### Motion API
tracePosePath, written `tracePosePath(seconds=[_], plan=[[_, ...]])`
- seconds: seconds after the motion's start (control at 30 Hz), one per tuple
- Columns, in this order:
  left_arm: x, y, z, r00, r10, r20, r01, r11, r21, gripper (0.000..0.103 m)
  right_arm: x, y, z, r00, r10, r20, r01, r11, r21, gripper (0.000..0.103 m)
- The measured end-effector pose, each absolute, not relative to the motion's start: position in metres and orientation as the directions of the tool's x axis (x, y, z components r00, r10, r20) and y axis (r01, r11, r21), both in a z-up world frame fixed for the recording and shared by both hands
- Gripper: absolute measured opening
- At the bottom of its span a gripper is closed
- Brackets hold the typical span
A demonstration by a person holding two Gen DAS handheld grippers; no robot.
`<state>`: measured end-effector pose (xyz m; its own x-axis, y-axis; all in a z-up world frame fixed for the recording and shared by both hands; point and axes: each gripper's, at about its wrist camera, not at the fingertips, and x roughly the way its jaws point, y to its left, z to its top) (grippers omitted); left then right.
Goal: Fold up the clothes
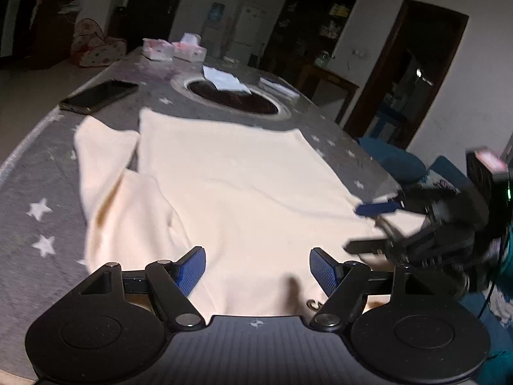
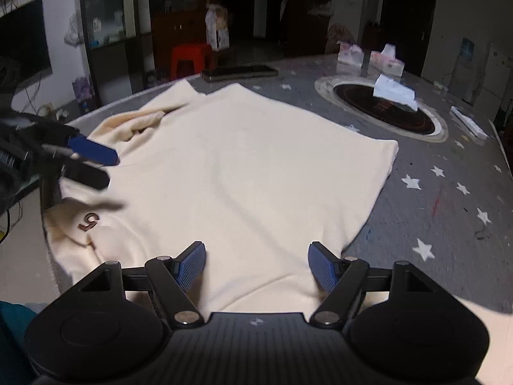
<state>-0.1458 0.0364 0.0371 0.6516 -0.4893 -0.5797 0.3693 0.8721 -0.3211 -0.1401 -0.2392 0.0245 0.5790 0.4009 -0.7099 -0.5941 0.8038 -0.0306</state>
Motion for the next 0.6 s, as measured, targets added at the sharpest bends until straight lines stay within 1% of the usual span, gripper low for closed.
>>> tracePosePath(seconds=[0.03,0.13,0.2,0.27,0.33,0.4,0.43,0.47,0.6], plan=[[-0.143,0.038,0.041,0.668,-0.473,-0.574,0.362,0.881,-0.304,0.075,-0.144,-0.241,0.025,0.587,0.405,-0.701,-0.591,0.806,-0.028,0.073],[-0.13,0.043,0.054,0.719,-0.419,-0.554,0.327,0.908,-0.263,0.073,-0.148,-0.244,0.025,0.596,0.416,-0.687,-0.574,0.819,-0.002,0.08],[-0.118,0.048,0.059,0.749,-0.38,-0.543,0.3,0.925,-0.233,0.073,-0.149,-0.245,0.023,0.602,0.415,-0.682,-0.563,0.826,0.006,0.08],[-0.103,0.05,0.061,0.775,-0.318,-0.547,0.265,0.948,-0.176,0.073,-0.149,-0.246,0.022,0.608,0.419,-0.674,-0.555,0.832,0.018,0.081],[-0.087,0.05,0.056,0.784,-0.253,-0.567,0.23,0.967,-0.114,0.066,-0.15,-0.247,0.021,0.612,0.423,-0.668,-0.546,0.837,0.029,0.081],[-0.071,0.052,0.049,0.785,-0.194,-0.588,0.197,0.979,-0.059,0.053,-0.15,-0.247,0.021,0.614,0.425,-0.665,-0.542,0.839,0.036,0.081],[-0.064,0.054,0.045,0.781,-0.178,-0.598,0.188,0.981,-0.048,0.048,-0.149,-0.248,0.021,0.615,0.426,-0.664,-0.54,0.841,0.039,0.081],[-0.058,0.057,0.041,0.777,-0.166,-0.607,0.179,0.983,-0.04,0.042,-0.149,-0.248,0.021,0.616,0.426,-0.663,-0.539,0.842,0.041,0.081],[-0.041,0.065,0.028,0.768,-0.132,-0.627,0.155,0.988,-0.017,0.038,-0.15,-0.249,0.02,0.617,0.428,-0.66,-0.536,0.843,0.046,0.082]])
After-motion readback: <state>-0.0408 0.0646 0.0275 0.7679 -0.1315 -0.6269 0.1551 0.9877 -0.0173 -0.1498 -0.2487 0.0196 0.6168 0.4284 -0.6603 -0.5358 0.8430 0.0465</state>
